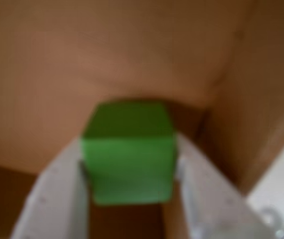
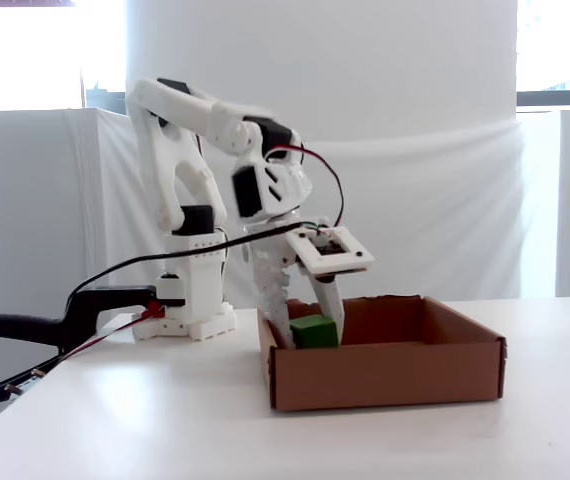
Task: Grasp a green cube and put it in a box.
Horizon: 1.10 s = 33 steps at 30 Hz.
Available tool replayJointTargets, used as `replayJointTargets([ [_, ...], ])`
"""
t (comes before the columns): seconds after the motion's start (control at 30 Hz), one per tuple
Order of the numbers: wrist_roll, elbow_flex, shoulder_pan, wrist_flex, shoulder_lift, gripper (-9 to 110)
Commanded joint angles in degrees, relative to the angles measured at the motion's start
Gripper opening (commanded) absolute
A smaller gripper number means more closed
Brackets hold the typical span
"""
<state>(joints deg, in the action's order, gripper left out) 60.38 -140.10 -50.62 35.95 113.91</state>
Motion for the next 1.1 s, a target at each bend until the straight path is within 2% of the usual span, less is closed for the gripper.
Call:
replayJointTargets([
  [0.0,0.09,-0.88,-0.7,-2.29,2.81,17],
  [0.2,-0.26,-1.58,-0.18,-2.72,2.55,25],
  [0.47,-0.26,8.17,3.96,5.98,7.21,27],
  [0.77,0.88,3.43,17.31,-5.71,23.38,23],
  [1.07,9.23,-1.49,30.32,7.03,33.13,21],
])
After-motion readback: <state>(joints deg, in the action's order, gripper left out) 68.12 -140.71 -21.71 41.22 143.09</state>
